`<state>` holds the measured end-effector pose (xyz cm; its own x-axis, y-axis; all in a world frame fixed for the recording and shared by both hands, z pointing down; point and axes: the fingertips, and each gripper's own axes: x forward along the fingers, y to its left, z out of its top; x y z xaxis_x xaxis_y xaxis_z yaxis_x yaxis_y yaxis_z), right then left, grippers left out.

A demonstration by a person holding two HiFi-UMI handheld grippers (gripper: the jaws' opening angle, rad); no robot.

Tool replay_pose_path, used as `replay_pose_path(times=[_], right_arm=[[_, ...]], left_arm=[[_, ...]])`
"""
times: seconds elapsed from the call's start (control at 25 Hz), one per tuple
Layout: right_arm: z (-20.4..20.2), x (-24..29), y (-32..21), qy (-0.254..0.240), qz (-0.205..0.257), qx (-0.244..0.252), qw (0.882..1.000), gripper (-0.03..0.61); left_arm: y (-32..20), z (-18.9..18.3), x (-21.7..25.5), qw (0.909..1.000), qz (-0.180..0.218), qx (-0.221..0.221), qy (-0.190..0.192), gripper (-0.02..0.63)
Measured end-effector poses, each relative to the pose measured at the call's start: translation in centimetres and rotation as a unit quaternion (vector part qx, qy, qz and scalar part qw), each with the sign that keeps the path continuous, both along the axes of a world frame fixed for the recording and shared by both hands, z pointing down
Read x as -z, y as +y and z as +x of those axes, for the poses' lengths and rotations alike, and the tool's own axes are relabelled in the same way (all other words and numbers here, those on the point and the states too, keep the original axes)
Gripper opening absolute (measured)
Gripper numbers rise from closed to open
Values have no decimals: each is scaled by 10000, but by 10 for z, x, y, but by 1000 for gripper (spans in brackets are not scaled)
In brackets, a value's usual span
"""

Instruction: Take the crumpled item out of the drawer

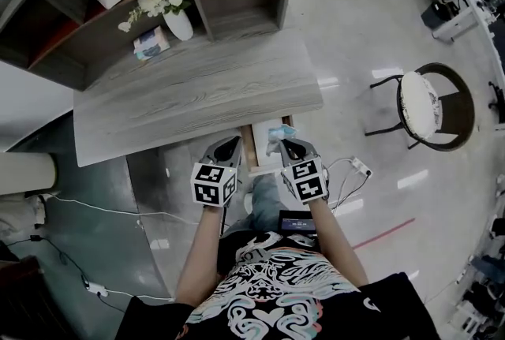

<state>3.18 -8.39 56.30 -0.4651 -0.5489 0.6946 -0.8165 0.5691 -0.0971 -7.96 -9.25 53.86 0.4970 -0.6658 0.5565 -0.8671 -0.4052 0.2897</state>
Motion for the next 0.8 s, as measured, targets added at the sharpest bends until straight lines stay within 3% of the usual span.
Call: replay_pose_path(times=[0.52, 0.8], right_arm=[[5, 47, 11, -65, 556, -79, 9984, 8], [5, 78, 20, -364, 905, -215, 9950, 8]], left_arm=[[1, 3, 57, 9975, 670, 70, 219, 0], [9, 8, 91, 9937, 1099, 36, 234, 0]])
